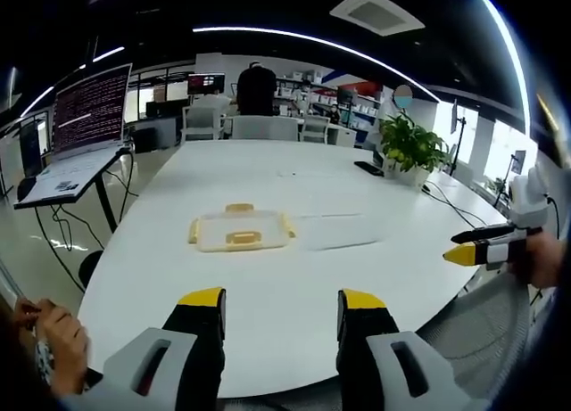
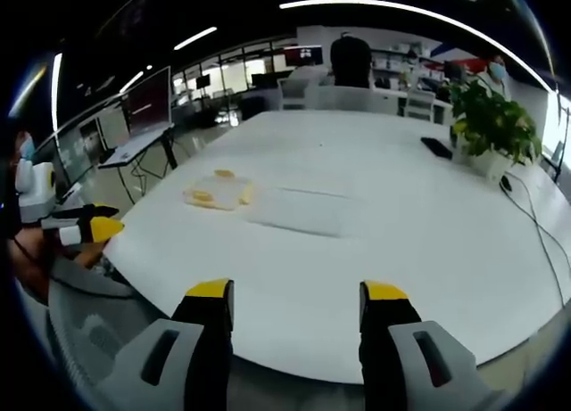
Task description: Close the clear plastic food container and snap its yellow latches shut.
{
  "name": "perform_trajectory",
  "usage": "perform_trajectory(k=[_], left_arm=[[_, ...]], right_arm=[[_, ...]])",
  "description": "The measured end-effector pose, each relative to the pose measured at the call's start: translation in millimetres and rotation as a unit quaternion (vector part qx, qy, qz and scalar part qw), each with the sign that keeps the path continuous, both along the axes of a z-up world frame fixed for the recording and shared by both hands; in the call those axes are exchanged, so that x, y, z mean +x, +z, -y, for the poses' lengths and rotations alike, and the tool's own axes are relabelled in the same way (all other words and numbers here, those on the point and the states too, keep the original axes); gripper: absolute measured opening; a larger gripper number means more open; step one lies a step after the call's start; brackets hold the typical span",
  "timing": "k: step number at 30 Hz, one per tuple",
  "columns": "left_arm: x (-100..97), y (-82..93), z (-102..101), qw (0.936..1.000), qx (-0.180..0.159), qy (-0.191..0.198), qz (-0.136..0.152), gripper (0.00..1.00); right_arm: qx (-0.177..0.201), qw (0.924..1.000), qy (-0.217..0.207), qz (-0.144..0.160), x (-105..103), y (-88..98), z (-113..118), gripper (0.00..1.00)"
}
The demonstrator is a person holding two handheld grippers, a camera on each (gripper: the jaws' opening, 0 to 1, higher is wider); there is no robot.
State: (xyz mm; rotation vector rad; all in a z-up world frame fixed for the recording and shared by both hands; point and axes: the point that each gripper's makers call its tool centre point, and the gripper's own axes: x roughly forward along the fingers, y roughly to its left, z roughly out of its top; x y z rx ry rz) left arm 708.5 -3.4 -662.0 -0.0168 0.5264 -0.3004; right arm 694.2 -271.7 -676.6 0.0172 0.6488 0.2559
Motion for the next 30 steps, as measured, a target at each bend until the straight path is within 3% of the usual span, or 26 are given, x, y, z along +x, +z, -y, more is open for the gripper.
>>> perform_trajectory(k=[13, 30], left_arm=[[-0.1, -6.4, 5, 0.9991, -0.002, -0.022, -0.036, 0.45], [25.4, -6.5, -6, 0.9982, -0.010, -0.044, -0.040, 0.44]], right_arm=[[0.009, 0.9998, 0.018, -0.001, 6, 4.9, -15, 0.55], [-0.017, 0.9958, 0.090, 0.002, 46, 14.8, -45, 0.55]])
